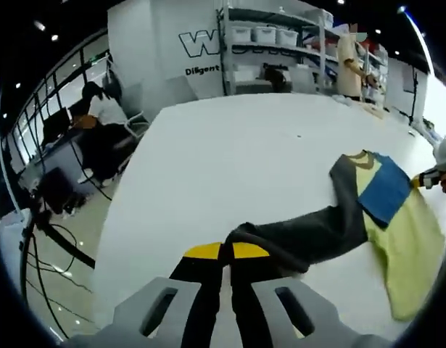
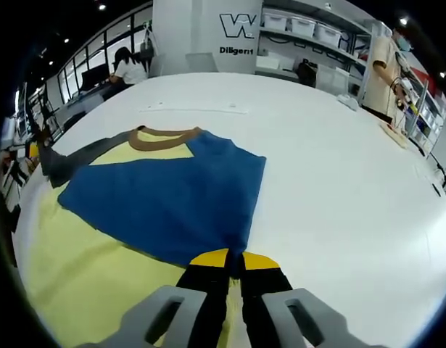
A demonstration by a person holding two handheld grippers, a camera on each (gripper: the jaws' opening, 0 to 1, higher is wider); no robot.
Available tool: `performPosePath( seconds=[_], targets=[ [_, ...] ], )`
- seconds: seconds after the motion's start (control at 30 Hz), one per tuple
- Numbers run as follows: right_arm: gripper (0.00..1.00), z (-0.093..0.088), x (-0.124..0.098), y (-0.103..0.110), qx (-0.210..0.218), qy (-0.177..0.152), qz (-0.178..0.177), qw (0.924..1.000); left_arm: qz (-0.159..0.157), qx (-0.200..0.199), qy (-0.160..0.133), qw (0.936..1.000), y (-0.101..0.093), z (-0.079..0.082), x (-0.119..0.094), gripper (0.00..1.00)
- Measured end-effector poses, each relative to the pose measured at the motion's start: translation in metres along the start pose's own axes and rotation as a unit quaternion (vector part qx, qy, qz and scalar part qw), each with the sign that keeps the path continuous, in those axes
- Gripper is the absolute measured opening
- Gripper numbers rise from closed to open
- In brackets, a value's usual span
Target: Fold the garment on the visible template until the final outline fits inside the template.
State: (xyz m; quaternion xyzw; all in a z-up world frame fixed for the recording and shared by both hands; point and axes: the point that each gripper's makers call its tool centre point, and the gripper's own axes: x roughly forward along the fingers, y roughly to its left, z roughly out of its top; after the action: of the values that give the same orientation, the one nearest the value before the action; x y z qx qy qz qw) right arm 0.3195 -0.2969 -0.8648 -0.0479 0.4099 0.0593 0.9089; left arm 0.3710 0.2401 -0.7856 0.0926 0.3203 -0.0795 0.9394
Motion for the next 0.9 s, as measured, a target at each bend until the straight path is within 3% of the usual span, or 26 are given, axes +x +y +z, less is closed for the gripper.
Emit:
performPosePath(
  seconds=[0.13,0.2,0.33,0.47,0.67,0.9],
  targets=[
    [0.00,0.000,0.000,0.000,0.003,-0.001,0.000,1.0000,0.025,0.035,-0.032,0.9986,0.012,0.012,-0.001,0.00],
    [0.00,0.000,0.001,-0.001,0.004,-0.001,-0.001,1.0000,0.050,0.054,-0.033,0.9968,0.025,0.008,-0.002,0.00],
    [0.00,0.000,0.001,-0.001,0.010,0.001,-0.002,0.9999,0.063,0.042,-0.015,0.9970,0.039,-0.013,0.005,0.00],
    [0.00,0.000,0.001,-0.001,0.012,0.001,-0.002,0.9999,0.066,0.013,-0.016,0.9976,0.047,-0.031,0.007,0.00],
    [0.00,0.000,0.001,-0.001,0.016,0.001,-0.002,0.9999,0.066,0.027,-0.008,0.9974,0.047,-0.047,0.003,0.00],
    [0.00,0.000,0.002,-0.001,0.025,-0.002,-0.001,0.9997,0.058,0.014,0.015,0.9981,0.040,-0.070,0.003,0.00]
  ],
)
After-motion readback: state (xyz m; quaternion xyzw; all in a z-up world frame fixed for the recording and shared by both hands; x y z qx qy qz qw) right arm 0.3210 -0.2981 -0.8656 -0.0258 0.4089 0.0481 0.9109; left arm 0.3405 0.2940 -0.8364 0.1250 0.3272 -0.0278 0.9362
